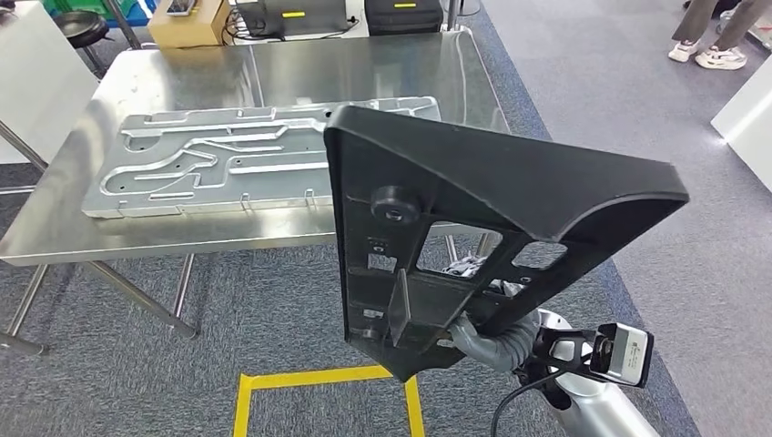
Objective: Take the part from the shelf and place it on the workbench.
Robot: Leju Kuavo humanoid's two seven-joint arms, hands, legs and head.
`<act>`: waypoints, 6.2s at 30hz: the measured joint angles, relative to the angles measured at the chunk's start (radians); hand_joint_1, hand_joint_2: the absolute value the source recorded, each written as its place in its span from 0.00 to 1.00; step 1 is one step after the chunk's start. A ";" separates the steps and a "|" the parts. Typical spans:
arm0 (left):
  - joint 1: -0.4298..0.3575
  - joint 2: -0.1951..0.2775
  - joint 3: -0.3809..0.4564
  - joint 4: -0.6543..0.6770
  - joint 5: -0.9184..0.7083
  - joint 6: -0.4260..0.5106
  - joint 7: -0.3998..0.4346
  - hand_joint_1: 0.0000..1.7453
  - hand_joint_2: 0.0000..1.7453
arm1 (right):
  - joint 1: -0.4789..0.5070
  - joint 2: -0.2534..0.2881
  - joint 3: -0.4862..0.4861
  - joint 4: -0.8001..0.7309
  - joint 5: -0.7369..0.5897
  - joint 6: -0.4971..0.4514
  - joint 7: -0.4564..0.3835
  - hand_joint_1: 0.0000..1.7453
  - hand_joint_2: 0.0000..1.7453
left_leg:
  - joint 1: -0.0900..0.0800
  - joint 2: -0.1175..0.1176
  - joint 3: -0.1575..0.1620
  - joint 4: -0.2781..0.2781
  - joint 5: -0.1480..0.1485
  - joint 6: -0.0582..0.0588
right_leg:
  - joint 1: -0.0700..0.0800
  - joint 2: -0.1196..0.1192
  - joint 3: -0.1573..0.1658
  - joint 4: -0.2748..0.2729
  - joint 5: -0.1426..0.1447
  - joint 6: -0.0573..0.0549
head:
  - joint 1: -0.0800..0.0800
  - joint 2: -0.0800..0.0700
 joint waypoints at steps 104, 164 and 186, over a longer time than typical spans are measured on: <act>-0.023 -0.005 -0.004 0.000 -0.072 -0.062 -0.191 0.00 0.00 | -0.744 0.041 0.517 1.176 1.049 -0.585 0.235 0.00 0.00 | 0.005 -0.016 0.058 -0.294 0.198 0.038 | -0.001 -0.025 -0.042 0.068 -0.031 0.045 | 0.003 0.000; 0.009 -0.017 0.104 0.000 0.065 -0.090 -0.236 0.00 0.00 | 0.376 0.192 -0.743 0.076 0.673 -0.728 -0.018 0.00 0.00 | -0.003 0.013 0.197 -0.316 0.091 0.043 | -0.003 0.005 -0.114 0.009 0.097 0.054 | 0.003 0.000; 0.026 -0.022 0.104 0.000 0.041 -0.097 -0.254 0.00 0.00 | 0.253 0.496 -1.353 1.327 1.337 -0.753 0.493 0.00 0.00 | 0.014 0.021 0.023 -0.010 0.015 -0.012 | 0.008 -0.006 -0.018 -0.024 0.032 -0.001 | 0.003 0.000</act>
